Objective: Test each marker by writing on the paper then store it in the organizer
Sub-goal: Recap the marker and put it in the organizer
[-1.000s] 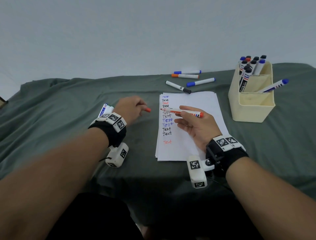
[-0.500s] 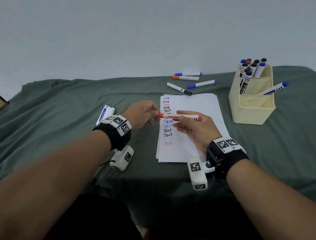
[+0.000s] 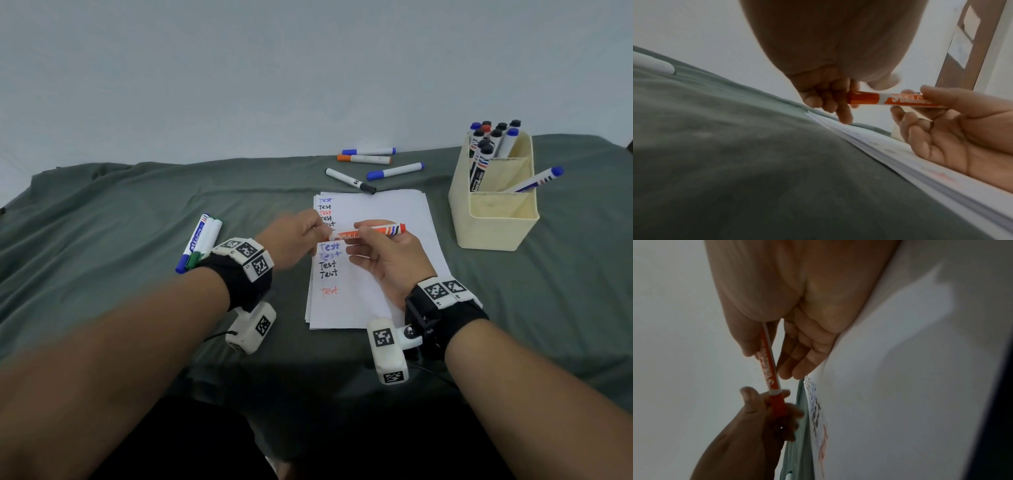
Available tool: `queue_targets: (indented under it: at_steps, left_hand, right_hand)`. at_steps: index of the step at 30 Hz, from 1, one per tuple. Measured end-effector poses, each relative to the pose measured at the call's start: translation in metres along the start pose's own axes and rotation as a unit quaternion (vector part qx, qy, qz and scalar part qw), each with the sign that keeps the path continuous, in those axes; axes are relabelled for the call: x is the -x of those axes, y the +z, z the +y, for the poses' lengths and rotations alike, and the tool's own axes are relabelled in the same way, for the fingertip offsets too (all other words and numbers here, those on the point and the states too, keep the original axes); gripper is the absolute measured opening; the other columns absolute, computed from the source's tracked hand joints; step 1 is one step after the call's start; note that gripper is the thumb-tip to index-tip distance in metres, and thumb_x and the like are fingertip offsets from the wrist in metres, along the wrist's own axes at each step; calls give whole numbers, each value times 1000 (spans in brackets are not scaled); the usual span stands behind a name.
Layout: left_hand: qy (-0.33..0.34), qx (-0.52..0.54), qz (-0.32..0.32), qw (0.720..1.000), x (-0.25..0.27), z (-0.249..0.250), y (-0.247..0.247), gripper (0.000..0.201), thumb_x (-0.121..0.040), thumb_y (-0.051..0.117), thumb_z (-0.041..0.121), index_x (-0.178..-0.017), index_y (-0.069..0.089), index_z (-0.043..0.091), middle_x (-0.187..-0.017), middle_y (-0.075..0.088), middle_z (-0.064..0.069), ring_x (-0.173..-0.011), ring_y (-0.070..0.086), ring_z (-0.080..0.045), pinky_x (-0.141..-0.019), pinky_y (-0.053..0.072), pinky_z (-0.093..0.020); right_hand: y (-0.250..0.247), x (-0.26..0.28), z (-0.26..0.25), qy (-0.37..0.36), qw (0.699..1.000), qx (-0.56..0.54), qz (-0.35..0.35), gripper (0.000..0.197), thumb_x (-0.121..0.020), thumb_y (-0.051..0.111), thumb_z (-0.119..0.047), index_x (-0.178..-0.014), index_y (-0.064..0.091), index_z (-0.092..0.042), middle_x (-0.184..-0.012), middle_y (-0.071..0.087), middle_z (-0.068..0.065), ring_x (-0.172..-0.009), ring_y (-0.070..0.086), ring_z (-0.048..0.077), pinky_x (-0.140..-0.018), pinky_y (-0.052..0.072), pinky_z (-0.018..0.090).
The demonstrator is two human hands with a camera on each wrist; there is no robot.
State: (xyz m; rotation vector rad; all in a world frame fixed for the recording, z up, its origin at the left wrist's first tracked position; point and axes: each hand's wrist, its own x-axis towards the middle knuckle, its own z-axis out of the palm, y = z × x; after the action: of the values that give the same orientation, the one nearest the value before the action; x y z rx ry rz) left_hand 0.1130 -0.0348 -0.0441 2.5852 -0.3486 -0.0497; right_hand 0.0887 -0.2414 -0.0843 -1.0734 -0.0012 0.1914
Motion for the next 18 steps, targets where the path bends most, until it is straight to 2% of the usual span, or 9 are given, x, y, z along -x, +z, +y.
queue_targets:
  at_steps: [2, 3, 5, 7, 8, 11, 14, 16, 18]
  left_hand:
    - [2, -38, -20, 999, -7, -4, 5, 52, -93, 50, 59, -130, 49, 22, -123, 63, -3, -110, 59, -19, -91, 49, -41]
    - [-7, -72, -41, 997, -10, -8, 7, 74, -87, 52, 66, -144, 36, 22, -142, 49, -6, -129, 47, -24, -104, 41, -47]
    - [-45, -155, -125, 979, -13, -14, 14, 107, -76, 52, 80, -156, 6, 26, -163, 14, -6, -149, 16, -28, -117, 20, -56]
    - [-77, -228, -202, 949, -12, -20, 21, 121, -65, 42, 93, -154, -13, 31, -163, -16, -5, -151, -10, -27, -119, 3, -59]
    - [-85, -243, -217, 941, -12, -22, 23, 126, -60, 37, 98, -153, -17, 32, -162, -23, -4, -150, -16, -26, -119, 0, -58]
    - [-98, -256, -216, 937, -13, -24, 29, 133, -50, 28, 103, -151, -22, 32, -160, -29, -5, -149, -19, -27, -118, -2, -59]
    - [-100, -262, -219, 935, -14, -25, 30, 130, -55, 31, 101, -150, -23, 32, -160, -29, -5, -149, -19, -28, -116, -2, -60]
    - [-103, -259, -220, 935, -15, -25, 30, 131, -54, 31, 102, -151, -22, 32, -160, -29, -4, -149, -19, -28, -116, -2, -60]
    - [-106, -258, -225, 933, -16, -24, 28, 131, -52, 31, 102, -151, -22, 33, -160, -29, -3, -149, -19, -27, -117, -2, -60]
  right_hand:
    - [-1, -2, 0, -1, 1000, -18, 25, 20, -96, 69, -17, -110, 70, -3, -94, 75, 15, -80, 71, 25, -71, 60, 33]
    - [-1, -3, 0, 2, 999, -38, 39, 18, -97, 68, -17, -109, 69, -5, -91, 74, 13, -77, 71, 23, -68, 59, 33]
    - [-3, -4, -1, 13, 994, -85, 66, 11, -98, 65, -17, -105, 69, -9, -85, 73, 10, -72, 70, 21, -65, 59, 34]
    - [-4, -5, -1, 19, 991, -109, 79, 10, -99, 63, -17, -103, 69, -10, -82, 73, 8, -69, 70, 20, -62, 59, 34]
    - [-5, -5, -1, 17, 990, -114, 79, 11, -99, 63, -17, -104, 69, -10, -81, 73, 8, -69, 70, 19, -62, 59, 33]
    - [-4, -4, 0, 2, 989, -120, 86, 12, -99, 61, -11, -106, 69, -6, -83, 73, 11, -74, 70, 20, -67, 61, 32]
    - [-2, 1, -3, -6, 987, -129, 98, 11, -96, 64, -2, -101, 73, -1, -87, 74, 14, -77, 70, 23, -71, 62, 29]
    - [3, 4, -10, -22, 990, -89, 105, 9, -93, 69, -4, -100, 75, -5, -84, 74, 14, -74, 70, 22, -69, 61, 28]
    - [6, 4, -23, -68, 990, 6, 121, 21, -93, 71, -7, -113, 71, -12, -79, 73, 11, -67, 68, 20, -65, 60, 28]
